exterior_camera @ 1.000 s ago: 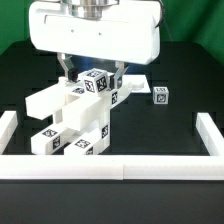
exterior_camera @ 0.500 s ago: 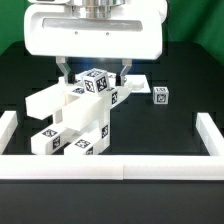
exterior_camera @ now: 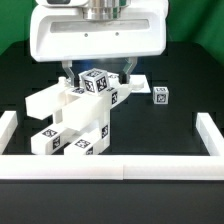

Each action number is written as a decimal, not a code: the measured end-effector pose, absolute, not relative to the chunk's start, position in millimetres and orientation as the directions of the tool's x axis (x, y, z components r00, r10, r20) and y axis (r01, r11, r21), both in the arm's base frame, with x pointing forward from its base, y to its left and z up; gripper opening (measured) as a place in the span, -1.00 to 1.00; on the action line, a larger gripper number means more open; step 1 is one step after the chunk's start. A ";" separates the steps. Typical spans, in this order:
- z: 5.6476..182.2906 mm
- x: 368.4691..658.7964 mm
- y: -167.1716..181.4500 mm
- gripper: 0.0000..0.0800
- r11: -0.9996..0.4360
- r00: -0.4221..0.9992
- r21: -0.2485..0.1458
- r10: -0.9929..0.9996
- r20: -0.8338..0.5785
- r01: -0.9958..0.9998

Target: Assemble chair

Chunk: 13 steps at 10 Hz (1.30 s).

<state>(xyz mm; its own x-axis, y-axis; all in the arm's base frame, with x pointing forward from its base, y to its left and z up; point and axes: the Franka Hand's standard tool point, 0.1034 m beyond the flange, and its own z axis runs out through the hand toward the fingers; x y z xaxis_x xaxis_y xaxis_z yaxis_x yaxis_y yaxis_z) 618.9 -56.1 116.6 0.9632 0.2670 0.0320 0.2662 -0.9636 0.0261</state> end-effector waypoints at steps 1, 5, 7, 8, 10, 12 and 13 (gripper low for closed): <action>116.6 618.8 -56.5 0.62 -0.945 0.945 0.030 0.325 0.029 0.324; 116.7 618.4 -60.7 0.62 -0.874 0.874 0.044 0.486 0.016 0.485; 116.5 618.2 -60.9 0.30 -0.878 0.878 0.044 0.478 0.015 0.477; 116.5 618.1 -61.0 0.30 -0.878 0.878 0.044 0.478 0.015 0.477; 116.3 617.9 -61.2 -0.34 -0.878 0.879 0.044 0.477 0.015 0.476; 116.1 617.8 -61.3 -0.33 -0.891 0.892 0.043 0.453 0.016 0.452; 116.0 617.7 -61.4 -0.33 -0.892 0.892 0.043 0.452 0.016 0.451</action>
Offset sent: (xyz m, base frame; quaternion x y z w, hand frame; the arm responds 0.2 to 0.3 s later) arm 0.0001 -0.0001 0.0013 -0.0026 0.0036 -0.1931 0.9812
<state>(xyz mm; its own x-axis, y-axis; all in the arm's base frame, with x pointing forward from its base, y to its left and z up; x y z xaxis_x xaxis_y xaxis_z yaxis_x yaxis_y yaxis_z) 617.7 -61.4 116.0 0.8920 0.4517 0.0159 0.4507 -0.8916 0.0430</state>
